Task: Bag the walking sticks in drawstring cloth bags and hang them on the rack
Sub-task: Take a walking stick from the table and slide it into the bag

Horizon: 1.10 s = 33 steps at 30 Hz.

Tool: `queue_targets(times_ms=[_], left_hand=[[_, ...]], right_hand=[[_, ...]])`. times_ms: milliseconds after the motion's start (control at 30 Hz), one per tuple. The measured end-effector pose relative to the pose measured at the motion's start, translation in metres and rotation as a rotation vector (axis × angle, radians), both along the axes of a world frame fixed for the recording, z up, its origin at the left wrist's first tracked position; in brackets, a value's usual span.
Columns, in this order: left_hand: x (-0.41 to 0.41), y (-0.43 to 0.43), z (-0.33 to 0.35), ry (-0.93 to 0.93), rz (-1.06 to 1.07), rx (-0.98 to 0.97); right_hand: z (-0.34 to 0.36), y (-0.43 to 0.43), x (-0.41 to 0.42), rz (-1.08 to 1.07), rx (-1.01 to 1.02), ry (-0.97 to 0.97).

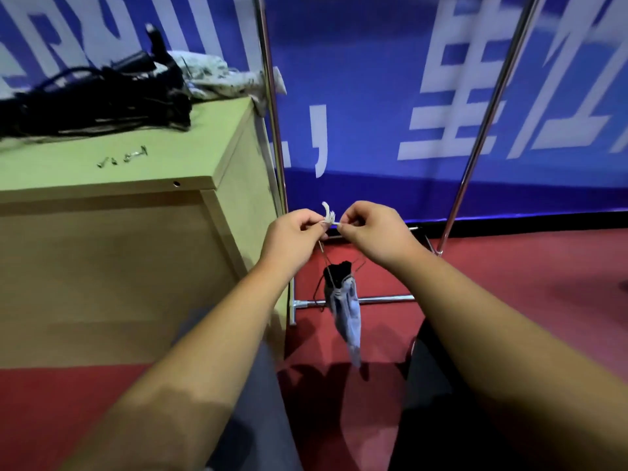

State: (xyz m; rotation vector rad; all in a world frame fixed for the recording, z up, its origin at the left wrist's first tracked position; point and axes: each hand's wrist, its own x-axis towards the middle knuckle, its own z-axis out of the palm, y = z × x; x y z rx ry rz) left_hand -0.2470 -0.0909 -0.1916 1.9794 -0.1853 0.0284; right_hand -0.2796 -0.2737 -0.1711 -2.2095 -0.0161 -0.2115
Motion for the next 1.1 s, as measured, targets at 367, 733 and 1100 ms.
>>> queue_targets(times_ms=[367, 733, 1100], left_hand=[[-0.022, -0.006, 0.139, -0.184, 0.016, 0.039], [0.029, 0.007, 0.227, -0.188, -0.069, 0.078], [0.114, 0.001, 0.258, -0.226, -0.046, 0.163]], right_hand=[[0.134, 0.0, -0.008, -0.015, -0.113, -0.181], [0.214, -0.013, 0.036, 0.052, 0.097, -0.126], [0.257, -0.019, 0.12, 0.063, -0.115, -0.203]])
